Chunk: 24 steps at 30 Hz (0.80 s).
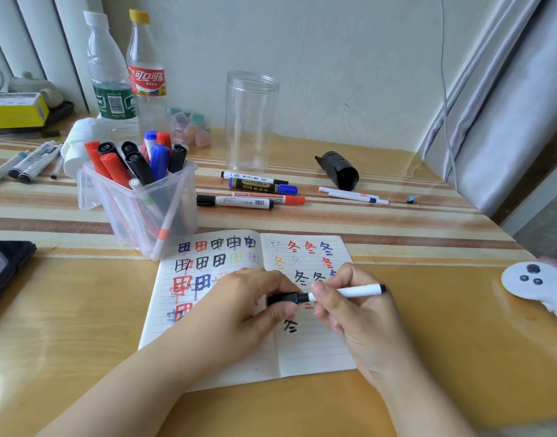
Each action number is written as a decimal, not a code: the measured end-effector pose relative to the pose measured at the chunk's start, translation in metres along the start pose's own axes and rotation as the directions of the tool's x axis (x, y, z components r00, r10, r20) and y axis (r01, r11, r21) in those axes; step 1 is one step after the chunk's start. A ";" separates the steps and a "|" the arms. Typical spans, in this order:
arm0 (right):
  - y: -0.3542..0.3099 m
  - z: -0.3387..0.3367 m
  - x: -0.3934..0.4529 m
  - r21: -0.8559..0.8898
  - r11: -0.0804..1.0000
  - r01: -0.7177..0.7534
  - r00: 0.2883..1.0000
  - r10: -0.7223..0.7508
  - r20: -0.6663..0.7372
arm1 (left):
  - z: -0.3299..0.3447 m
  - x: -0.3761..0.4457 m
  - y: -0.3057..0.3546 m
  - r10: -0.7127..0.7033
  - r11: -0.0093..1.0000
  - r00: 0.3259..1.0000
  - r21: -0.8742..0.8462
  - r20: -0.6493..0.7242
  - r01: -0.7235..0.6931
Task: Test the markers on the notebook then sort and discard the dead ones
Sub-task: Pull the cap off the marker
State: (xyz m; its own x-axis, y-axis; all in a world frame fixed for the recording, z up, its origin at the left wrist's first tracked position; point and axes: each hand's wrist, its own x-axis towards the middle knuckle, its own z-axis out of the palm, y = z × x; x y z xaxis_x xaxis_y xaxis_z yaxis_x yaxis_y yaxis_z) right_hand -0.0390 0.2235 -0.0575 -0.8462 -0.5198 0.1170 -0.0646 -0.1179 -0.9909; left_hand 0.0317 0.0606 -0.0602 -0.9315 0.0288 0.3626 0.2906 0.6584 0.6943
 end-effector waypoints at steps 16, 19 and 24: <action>-0.012 0.004 0.006 0.160 0.985 -0.066 0.998 0.061 0.032 | -0.021 0.002 0.016 -0.160 0.965 0.966 -0.236 -0.201 0.110; -0.025 0.005 0.012 0.016 0.999 -0.052 0.998 0.052 -0.041 | -0.051 0.003 0.020 -0.166 0.974 0.886 -0.214 -0.433 0.078; -0.044 0.031 0.019 -0.170 0.985 -0.024 0.999 0.030 0.033 | -0.109 -0.004 0.030 -0.031 0.997 0.716 0.024 -0.698 0.067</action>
State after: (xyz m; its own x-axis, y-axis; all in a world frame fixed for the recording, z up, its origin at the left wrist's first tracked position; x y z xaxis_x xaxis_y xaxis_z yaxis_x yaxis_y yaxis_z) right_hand -0.0361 0.1922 -0.0097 -0.8301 -0.5504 0.0895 -0.1332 0.0399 -0.9903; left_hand 0.0683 -0.0017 0.0272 -0.5234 -0.5246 0.6715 0.2218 0.6770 0.7018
